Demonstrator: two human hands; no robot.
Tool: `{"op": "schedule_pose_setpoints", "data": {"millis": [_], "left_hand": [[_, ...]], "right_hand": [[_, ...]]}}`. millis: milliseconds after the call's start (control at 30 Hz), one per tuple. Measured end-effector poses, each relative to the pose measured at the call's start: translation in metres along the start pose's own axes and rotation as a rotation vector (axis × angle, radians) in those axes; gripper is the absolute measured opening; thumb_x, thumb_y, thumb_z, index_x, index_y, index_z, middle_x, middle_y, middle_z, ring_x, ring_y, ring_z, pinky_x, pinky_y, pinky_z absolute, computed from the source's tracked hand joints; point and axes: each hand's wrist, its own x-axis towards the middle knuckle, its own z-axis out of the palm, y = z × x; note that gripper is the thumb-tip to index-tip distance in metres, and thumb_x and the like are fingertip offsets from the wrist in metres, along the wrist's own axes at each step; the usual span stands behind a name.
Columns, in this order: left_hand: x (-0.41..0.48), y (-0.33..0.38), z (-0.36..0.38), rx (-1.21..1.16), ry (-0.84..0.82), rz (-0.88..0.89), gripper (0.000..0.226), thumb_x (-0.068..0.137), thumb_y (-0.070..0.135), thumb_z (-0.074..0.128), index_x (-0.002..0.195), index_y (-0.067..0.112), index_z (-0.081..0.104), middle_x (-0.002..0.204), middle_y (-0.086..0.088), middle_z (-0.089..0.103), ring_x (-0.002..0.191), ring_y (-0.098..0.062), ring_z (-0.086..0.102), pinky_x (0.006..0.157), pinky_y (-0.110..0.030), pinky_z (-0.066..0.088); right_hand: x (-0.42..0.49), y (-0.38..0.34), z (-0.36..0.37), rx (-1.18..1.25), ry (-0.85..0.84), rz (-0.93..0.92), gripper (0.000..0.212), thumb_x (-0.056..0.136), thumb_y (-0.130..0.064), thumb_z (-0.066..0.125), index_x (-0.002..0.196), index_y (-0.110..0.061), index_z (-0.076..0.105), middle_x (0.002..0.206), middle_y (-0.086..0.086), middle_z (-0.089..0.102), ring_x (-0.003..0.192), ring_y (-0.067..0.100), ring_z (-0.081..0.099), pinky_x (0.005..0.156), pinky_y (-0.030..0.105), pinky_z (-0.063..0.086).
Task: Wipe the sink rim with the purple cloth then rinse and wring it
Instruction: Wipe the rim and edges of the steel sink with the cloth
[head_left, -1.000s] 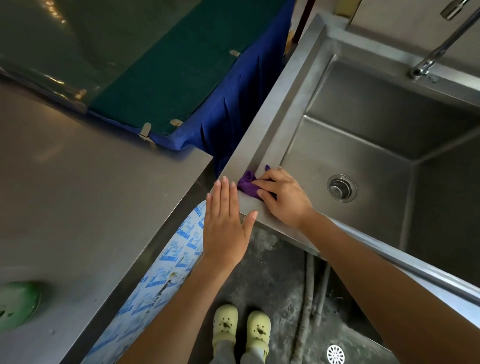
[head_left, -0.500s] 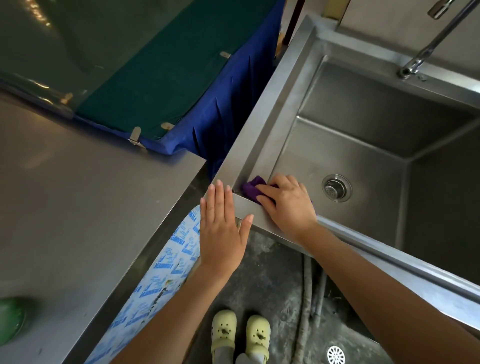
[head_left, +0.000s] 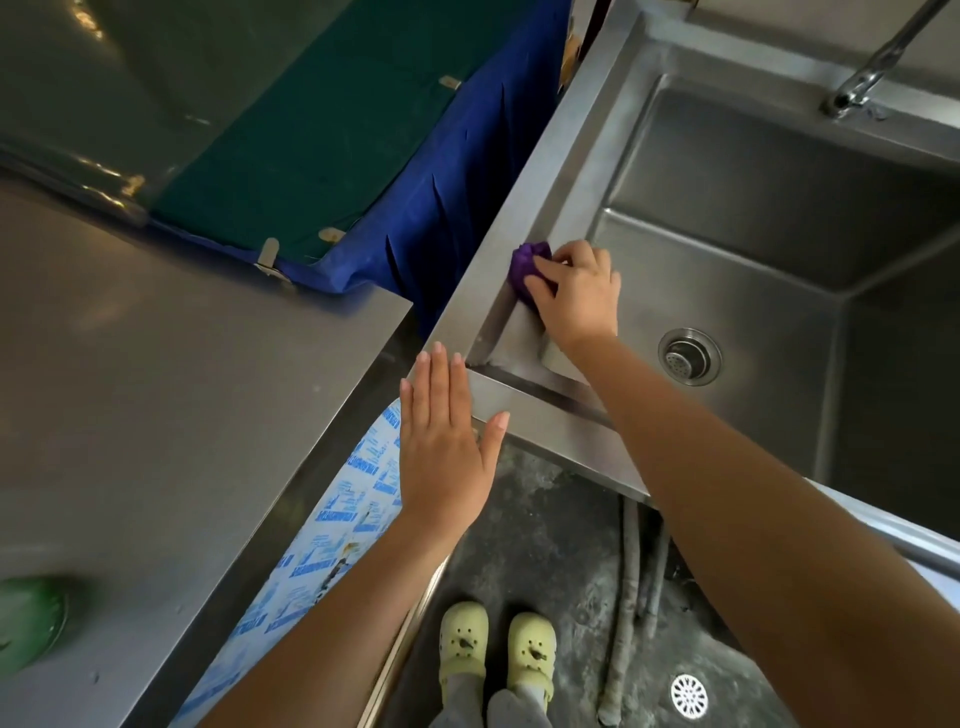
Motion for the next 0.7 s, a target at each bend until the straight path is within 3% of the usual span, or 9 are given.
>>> {"op": "schedule_pose_setpoints", "data": {"millis": [133,267,433,567,700], "left_hand": [[0.000,0.000,0.000,0.011,0.005,0.002,0.069,0.095,0.051,0.017,0.148,0.007,0.018,0.157,-0.013,0.015,0.146,-0.024,0.007,0.119,-0.038,0.001],[0.000,0.001,-0.001,-0.009,-0.004,0.004,0.070,0.094,0.050,0.019,0.148,0.006,0.017,0.157,-0.014,0.014,0.146,-0.025,0.006,0.119,-0.041,0.003],[-0.001,0.001,-0.007,0.034,-0.021,0.032,0.073,0.094,0.053,0.009,0.147,0.004,0.016,0.156,-0.017,0.015,0.146,-0.027,0.008,0.118,-0.040,0.003],[-0.001,0.004,-0.013,0.053,-0.056,0.045,0.072,0.093,0.053,0.004,0.148,0.006,0.011,0.158,-0.014,0.008,0.146,-0.023,0.000,0.119,-0.038,-0.001],[0.002,0.024,-0.009,0.045,-0.116,0.180,0.076,0.091,0.053,-0.008,0.147,0.006,0.015,0.157,-0.013,0.011,0.146,-0.023,0.005,0.117,-0.035,-0.003]], "right_hand": [[-0.036,-0.002,0.003,0.133,-0.009,-0.094,0.028,0.091,-0.025,0.054,0.115,-0.018,0.066,0.121,0.009,0.055,0.109,0.032,0.045,0.091,0.035,0.031],[-0.071,0.000,-0.009,0.168,-0.187,-0.225,0.028,0.092,-0.025,0.054,0.116,-0.021,0.066,0.117,0.002,0.056,0.112,0.025,0.041,0.090,0.029,0.023],[-0.085,0.003,-0.032,0.177,-0.323,-0.232,0.028,0.095,-0.025,0.048,0.115,-0.023,0.067,0.110,0.002,0.055,0.107,0.022,0.040,0.092,0.034,0.027],[-0.118,0.045,-0.052,0.146,-0.250,-0.149,0.028,0.093,-0.029,0.048,0.111,-0.022,0.069,0.103,0.002,0.058,0.100,0.024,0.044,0.090,0.041,0.036],[-0.147,0.076,-0.064,0.066,-0.108,-0.019,0.032,0.086,-0.033,0.047,0.104,-0.022,0.072,0.094,0.004,0.060,0.090,0.028,0.048,0.080,0.044,0.041]]}}
